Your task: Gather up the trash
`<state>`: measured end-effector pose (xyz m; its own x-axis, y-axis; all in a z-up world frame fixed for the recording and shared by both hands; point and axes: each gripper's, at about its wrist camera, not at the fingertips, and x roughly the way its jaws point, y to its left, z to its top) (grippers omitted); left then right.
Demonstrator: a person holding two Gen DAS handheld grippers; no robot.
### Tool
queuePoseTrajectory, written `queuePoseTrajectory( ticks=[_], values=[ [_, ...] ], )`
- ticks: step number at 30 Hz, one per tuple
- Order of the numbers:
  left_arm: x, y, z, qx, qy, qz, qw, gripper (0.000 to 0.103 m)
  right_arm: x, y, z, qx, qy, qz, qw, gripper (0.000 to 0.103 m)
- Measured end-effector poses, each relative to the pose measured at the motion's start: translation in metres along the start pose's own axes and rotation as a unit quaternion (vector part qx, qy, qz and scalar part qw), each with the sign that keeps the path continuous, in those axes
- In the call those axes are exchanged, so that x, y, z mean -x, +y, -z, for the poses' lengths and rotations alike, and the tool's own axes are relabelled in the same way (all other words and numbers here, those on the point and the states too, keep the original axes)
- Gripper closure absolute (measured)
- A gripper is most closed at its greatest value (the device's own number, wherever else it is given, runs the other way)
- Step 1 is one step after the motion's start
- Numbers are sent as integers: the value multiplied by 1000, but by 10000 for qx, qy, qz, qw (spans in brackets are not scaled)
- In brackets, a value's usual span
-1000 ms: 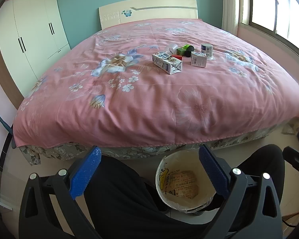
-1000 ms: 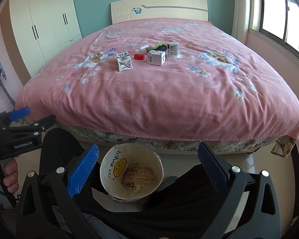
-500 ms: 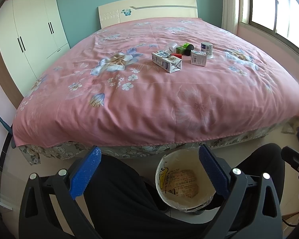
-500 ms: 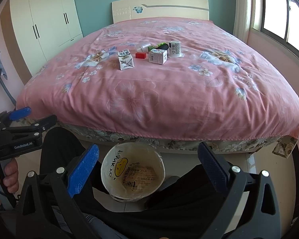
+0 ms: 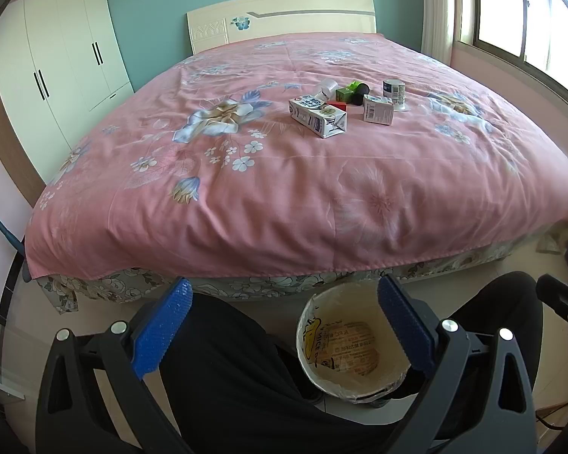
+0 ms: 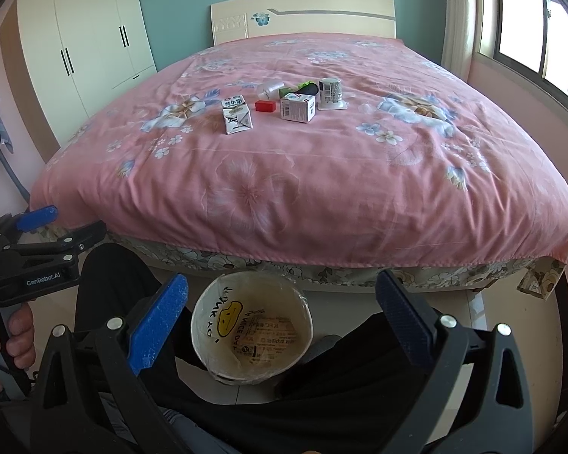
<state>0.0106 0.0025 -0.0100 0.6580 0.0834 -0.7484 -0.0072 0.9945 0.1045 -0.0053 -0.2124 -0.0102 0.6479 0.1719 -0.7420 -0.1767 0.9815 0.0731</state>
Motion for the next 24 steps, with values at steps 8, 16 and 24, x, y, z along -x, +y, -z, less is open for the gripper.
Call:
queuePoseTrajectory(
  ticks=[8,16,24],
  values=[
    [-1,0,0,4,16,12,10000,3,0,-1,0,-10,-8,7,10000,6],
    [0,0,-1,-3,17,-3,10000,3,1,0,0,-13,-28,18,10000,6],
    [-1,2,-3,56,-3,75,10000,3,0,-3,-2,-31,-50,44,10000,6]
  ],
)
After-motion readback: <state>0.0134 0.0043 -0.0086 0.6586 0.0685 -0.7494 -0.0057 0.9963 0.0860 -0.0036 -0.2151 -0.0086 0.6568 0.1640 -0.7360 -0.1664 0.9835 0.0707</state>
